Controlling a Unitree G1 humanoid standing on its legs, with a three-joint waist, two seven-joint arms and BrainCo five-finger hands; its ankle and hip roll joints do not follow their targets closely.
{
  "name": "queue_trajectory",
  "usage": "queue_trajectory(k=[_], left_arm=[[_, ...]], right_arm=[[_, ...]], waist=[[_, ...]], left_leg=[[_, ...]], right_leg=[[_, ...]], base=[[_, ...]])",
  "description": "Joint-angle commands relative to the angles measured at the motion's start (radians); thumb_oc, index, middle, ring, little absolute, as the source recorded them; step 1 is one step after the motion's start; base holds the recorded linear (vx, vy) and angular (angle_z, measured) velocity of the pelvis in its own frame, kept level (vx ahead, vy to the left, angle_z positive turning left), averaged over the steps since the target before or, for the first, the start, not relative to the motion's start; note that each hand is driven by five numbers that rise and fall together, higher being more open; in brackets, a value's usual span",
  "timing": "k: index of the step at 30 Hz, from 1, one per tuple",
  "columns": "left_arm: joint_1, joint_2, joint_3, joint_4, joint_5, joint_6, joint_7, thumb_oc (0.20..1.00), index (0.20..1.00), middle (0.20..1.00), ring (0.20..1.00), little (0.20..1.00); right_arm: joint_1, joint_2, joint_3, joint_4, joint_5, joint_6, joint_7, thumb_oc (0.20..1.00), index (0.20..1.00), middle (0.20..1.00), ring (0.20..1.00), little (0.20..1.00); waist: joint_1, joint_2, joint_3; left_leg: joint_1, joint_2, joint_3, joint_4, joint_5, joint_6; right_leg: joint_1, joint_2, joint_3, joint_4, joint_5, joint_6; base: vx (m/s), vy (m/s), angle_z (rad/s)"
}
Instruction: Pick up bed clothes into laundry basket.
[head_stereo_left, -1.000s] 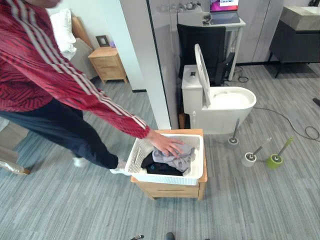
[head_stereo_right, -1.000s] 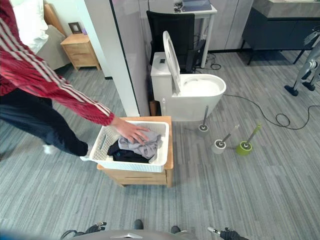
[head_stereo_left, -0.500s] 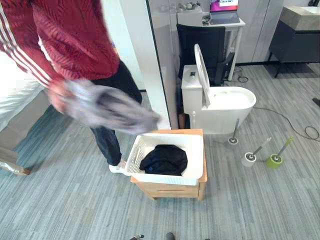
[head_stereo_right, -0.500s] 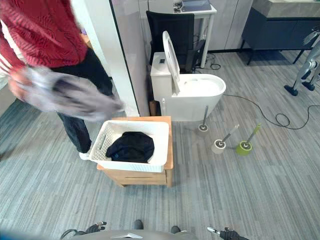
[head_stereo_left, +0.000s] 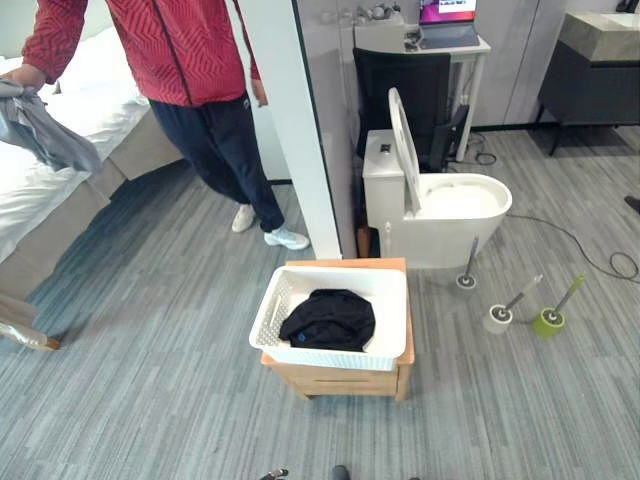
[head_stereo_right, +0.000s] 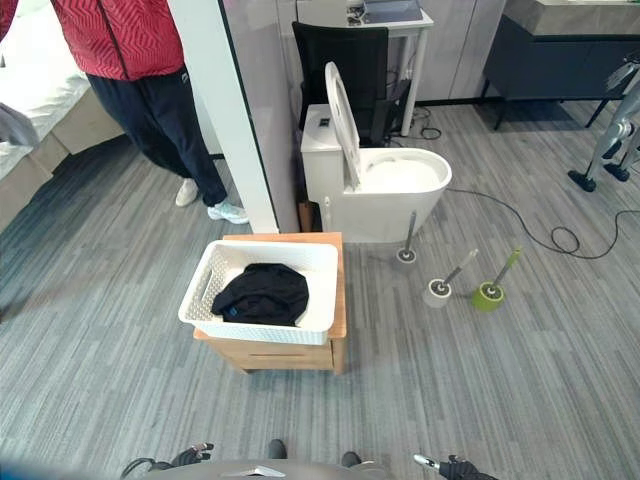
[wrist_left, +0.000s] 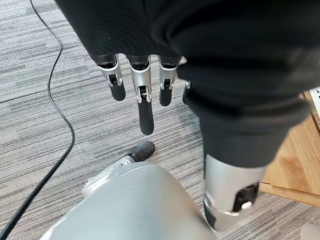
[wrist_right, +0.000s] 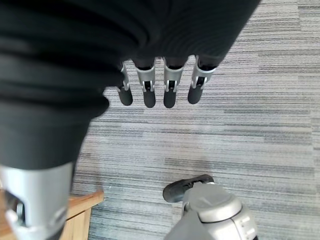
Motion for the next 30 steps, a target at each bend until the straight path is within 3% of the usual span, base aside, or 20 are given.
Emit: queue_trajectory(k=[1, 4, 5, 6, 9, 12, 15, 16, 18, 19, 20, 21, 22, 23, 24, 25, 26, 30], left_arm=[[-0.057, 0.026, -0.003, 0.039, 0.006, -0.009, 0.006, 1.0, 1.0, 1.0, 1.0, 1.0], [-0.072, 0.041, -0.014, 0.035, 0.016, -0.015, 0.008, 1.0, 1.0, 1.0, 1.0, 1.0], [-0.122, 0.08, -0.032, 0.008, -0.013, -0.018, 0.017, 1.0, 1.0, 1.0, 1.0, 1.0], [-0.122, 0.08, -0.032, 0.008, -0.014, -0.018, 0.017, 1.0, 1.0, 1.0, 1.0, 1.0], [-0.138, 0.114, 0.001, 0.013, -0.031, -0.011, 0.026, 1.0, 1.0, 1.0, 1.0, 1.0], [-0.123, 0.13, 0.036, 0.026, -0.038, -0.009, 0.029, 1.0, 1.0, 1.0, 1.0, 1.0], [-0.12, 0.127, 0.057, 0.037, -0.057, -0.009, 0.036, 1.0, 1.0, 1.0, 1.0, 1.0], [-0.118, 0.127, 0.065, 0.04, -0.066, -0.008, 0.034, 1.0, 1.0, 1.0, 1.0, 1.0], [-0.122, 0.126, 0.07, 0.038, -0.072, -0.009, 0.04, 1.0, 1.0, 1.0, 1.0, 1.0], [-0.121, 0.129, 0.078, 0.039, -0.077, -0.013, 0.041, 1.0, 1.0, 1.0, 1.0, 1.0], [-0.108, 0.126, 0.073, 0.038, -0.065, -0.017, 0.038, 1.0, 1.0, 1.0, 1.0, 1.0], [-0.103, 0.123, 0.062, 0.032, -0.043, -0.014, 0.03, 1.0, 1.0, 1.0, 1.0, 1.0], [-0.103, 0.123, 0.062, 0.032, -0.043, -0.014, 0.03, 1.0, 1.0, 1.0, 1.0, 1.0], [-0.114, 0.121, 0.031, 0.008, -0.013, -0.015, 0.023, 1.0, 1.0, 1.0, 1.0, 1.0], [-0.114, 0.121, 0.031, 0.008, -0.013, -0.015, 0.023, 1.0, 1.0, 1.0, 1.0, 1.0], [-0.123, 0.123, 0.012, 0.0, 0.004, -0.016, 0.021, 1.0, 1.0, 1.0, 1.0, 1.0], [-0.135, 0.122, -0.019, -0.013, 0.034, -0.013, 0.021, 1.0, 1.0, 1.0, 1.0, 1.0], [-0.152, 0.118, -0.045, -0.029, 0.061, -0.015, 0.021, 1.0, 1.0, 1.0, 1.0, 1.0]], right_arm=[[-0.032, 0.011, -0.021, -0.005, 0.005, -0.026, 0.002, 1.0, 1.0, 1.0, 1.0, 1.0], [-0.033, -0.006, -0.033, -0.006, 0.009, -0.023, 0.006, 1.0, 1.0, 1.0, 1.0, 1.0], [-0.032, -0.015, -0.027, -0.008, 0.019, -0.027, 0.01, 1.0, 1.0, 1.0, 1.0, 1.0], [-0.032, -0.014, -0.027, -0.008, 0.019, -0.028, 0.01, 1.0, 1.0, 1.0, 1.0, 1.0], [-0.024, -0.007, -0.021, -0.007, 0.011, -0.024, 0.01, 1.0, 1.0, 1.0, 1.0, 1.0], [-0.05, -0.016, 0.002, -0.015, -0.023, -0.024, 0.001, 1.0, 1.0, 1.0, 1.0, 1.0], [-0.102, -0.041, 0.028, -0.044, -0.039, -0.035, -0.012, 1.0, 1.0, 1.0, 1.0, 1.0], [-0.109, -0.05, 0.037, -0.056, -0.045, -0.043, -0.011, 1.0, 1.0, 1.0, 1.0, 1.0], [-0.112, -0.06, 0.032, -0.067, -0.043, -0.05, -0.016, 1.0, 1.0, 1.0, 1.0, 1.0], [-0.109, -0.076, 0.016, -0.088, -0.021, -0.062, -0.016, 1.0, 1.0, 1.0, 1.0, 1.0], [-0.089, -0.076, 0.004, -0.08, -0.018, -0.059, -0.014, 1.0, 1.0, 1.0, 1.0, 1.0], [-0.054, -0.069, -0.008, -0.065, -0.024, -0.054, -0.01, 1.0, 1.0, 1.0, 1.0, 1.0], [-0.054, -0.069, -0.007, -0.065, -0.024, -0.054, -0.01, 1.0, 1.0, 1.0, 1.0, 1.0], [-0.016, -0.06, -0.021, -0.035, -0.038, -0.046, -0.007, 1.0, 1.0, 1.0, 1.0, 1.0], [-0.016, -0.059, -0.021, -0.035, -0.038, -0.046, -0.007, 1.0, 1.0, 1.0, 1.0, 1.0], [-0.004, -0.058, -0.032, -0.021, -0.045, -0.04, -0.01, 1.0, 1.0, 1.0, 1.0, 1.0], [0.012, -0.05, -0.042, -0.001, -0.052, -0.031, -0.007, 1.0, 1.0, 1.0, 1.0, 1.0], [0.001, -0.046, -0.026, 0.008, -0.113, -0.009, -0.012, 1.0, 1.0, 1.0, 1.0, 1.0]], waist=[[0.022, -0.04, 0.019], [0.009, -0.043, 0.043], [-0.007, -0.035, 0.081], [-0.01, -0.036, 0.082], [0.023, -0.044, 0.065], [0.071, -0.07, 0.047], [0.094, -0.059, 0.071], [0.097, -0.056, 0.087], [0.093, -0.06, 0.112], [0.065, -0.084, 0.131], [0.04, -0.104, 0.13], [0.012, -0.124, 0.118], [0.01, -0.124, 0.115], [-0.018, -0.124, 0.11], [-0.02, -0.124, 0.107], [-0.036, -0.116, 0.103], [-0.053, -0.077, 0.1], [-0.059, -0.045, 0.095]], left_leg=[[0.09, -0.025, 0.023, 0.012, -0.127, 0.028], [0.088, -0.026, 0.03, 0.012, -0.123, 0.037], [0.024, -0.013, -0.046, 0.042, -0.09, 0.041], [0.022, -0.014, -0.049, 0.044, -0.091, 0.041], [-0.04, -0.019, -0.15, 0.053, -0.039, 0.031], [-0.091, -0.03, -0.188, 0.047, 0.008, 0.009], [-0.163, -0.009, -0.247, 0.029, 0.093, -0.037], [-0.179, -0.007, -0.26, 0.018, 0.098, -0.046], [-0.197, -0.012, -0.255, 0.03, 0.083, -0.045], [-0.21, -0.018, -0.178, 0.161, 0.025, -0.019], [-0.203, -0.017, -0.111, 0.267, -0.038, -0.01], [-0.17, -0.018, -0.033, 0.378, -0.135, 0.011], [-0.174, -0.018, -0.034, 0.376, -0.132, 0.011], [-0.131, 0.025, 0.041, 0.444, -0.175, 0.023], [-0.134, 0.023, 0.039, 0.441, -0.172, 0.023], [-0.09, 0.049, 0.072, 0.42, -0.19, 0.018], [-0.019, 0.065, 0.102, 0.277, -0.181, 0.008], [0.024, 0.026, 0.076, 0.138, -0.17, 0.025]], right_leg=[[-0.081, -0.072, 0.04, 0.013, 0.025, 0.082], [-0.12, -0.06, 0.077, 0.072, 0.035, 0.092], [-0.165, 0.024, 0.228, 0.265, -0.046, 0.087], [-0.167, 0.024, 0.225, 0.27, -0.049, 0.087], [-0.084, 0.027, 0.172, 0.363, -0.122, 0.046], [0.0, 0.002, 0.127, 0.243, -0.173, 0.021], [-0.008, 0.039, 0.106, 0.2, -0.181, -0.008], [-0.019, 0.061, 0.1, 0.21, -0.181, -0.019], [-0.037, 0.07, 0.084, 0.236, -0.178, -0.024], [-0.079, 0.075, 0.083, 0.258, -0.158, -0.026], [-0.099, 0.054, 0.072, 0.249, -0.136, -0.023], [-0.114, 0.009, 0.023, 0.219, -0.108, -0.017], [-0.117, 0.009, 0.022, 0.218, -0.107, -0.017], [-0.134, -0.029, -0.051, 0.203, -0.092, -0.018], [-0.137, -0.03, -0.053, 0.202, -0.091, -0.018], [-0.148, -0.047, -0.097, 0.208, -0.096, -0.014], [-0.167, -0.056, -0.154, 0.229, -0.101, 0.001], [-0.193, -0.075, -0.164, 0.261, -0.096, 0.032]], base=[[-0.06, 0.049, -0.09], [-0.21, 0.023, -0.21], [-0.28, -0.04, -0.29], [-0.37, -0.089, 0.21], [-0.22, -0.198, 1.23], [-0.26, -0.202, 1.09], [-0.35, -0.201, 0.7], [-0.38, -0.179, 0.87], [-0.36, -0.089, 1.06], [-0.43, -0.02, 1.02], [-0.65, -0.021, 0.88], [-0.34, -0.004, 0.72], [-0.41, 0.014, 1.15], [-0.2, 0.013, 1.47], [-0.26, 0.054, 1.54], [-0.13, 0.179, 1.72], [-0.13, 0.18, 1.32], [-0.08, 0.276, 1.11]])
